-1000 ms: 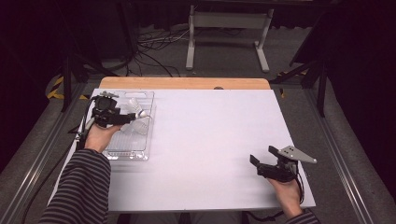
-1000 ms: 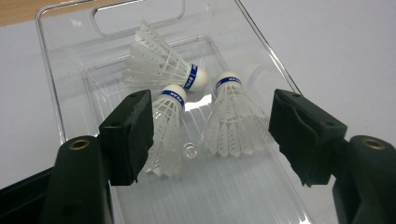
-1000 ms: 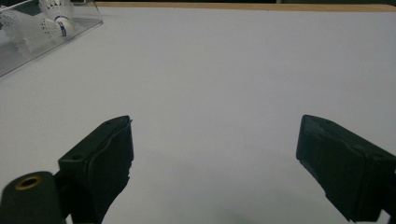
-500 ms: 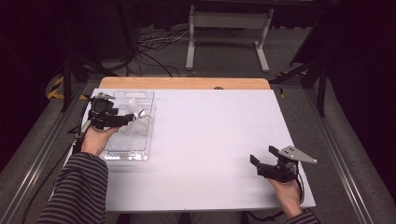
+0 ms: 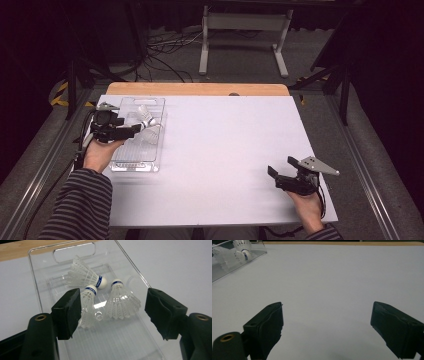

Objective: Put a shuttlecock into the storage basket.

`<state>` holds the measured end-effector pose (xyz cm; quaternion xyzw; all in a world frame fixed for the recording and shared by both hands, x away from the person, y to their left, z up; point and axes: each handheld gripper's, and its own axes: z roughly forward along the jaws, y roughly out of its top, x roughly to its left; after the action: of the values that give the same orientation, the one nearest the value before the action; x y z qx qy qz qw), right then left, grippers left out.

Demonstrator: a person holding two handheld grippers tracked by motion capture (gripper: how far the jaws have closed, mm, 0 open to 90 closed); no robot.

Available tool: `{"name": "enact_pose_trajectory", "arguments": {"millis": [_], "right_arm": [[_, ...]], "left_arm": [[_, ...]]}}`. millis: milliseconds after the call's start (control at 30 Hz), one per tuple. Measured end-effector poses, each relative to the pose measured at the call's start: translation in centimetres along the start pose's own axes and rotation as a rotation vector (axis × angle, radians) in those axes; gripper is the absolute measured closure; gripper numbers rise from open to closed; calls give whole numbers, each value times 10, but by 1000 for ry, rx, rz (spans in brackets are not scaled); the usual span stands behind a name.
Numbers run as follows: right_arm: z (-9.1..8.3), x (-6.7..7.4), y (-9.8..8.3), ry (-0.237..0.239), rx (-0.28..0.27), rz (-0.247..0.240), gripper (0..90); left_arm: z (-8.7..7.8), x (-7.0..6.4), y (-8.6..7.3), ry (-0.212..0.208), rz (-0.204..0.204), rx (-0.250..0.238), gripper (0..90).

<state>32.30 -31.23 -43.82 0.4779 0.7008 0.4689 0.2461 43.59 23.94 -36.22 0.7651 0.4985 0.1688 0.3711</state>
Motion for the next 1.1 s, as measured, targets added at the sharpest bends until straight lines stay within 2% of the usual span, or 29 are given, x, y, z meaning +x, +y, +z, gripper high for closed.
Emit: {"name": "enact_pose_trajectory", "arguments": {"millis": [433,600,1100], "right_arm": [[0,0,0,2,-1,0,117],[0,0,0,2,0,-3,118],[-1,0,0,0,-4,-1,118]], "left_arm": [[-10,0,-9,-7,1,-28,292],[-15,1,-12,-2,-5,-63,290],[-26,-2,-22,-8,4,-89,287]]}}
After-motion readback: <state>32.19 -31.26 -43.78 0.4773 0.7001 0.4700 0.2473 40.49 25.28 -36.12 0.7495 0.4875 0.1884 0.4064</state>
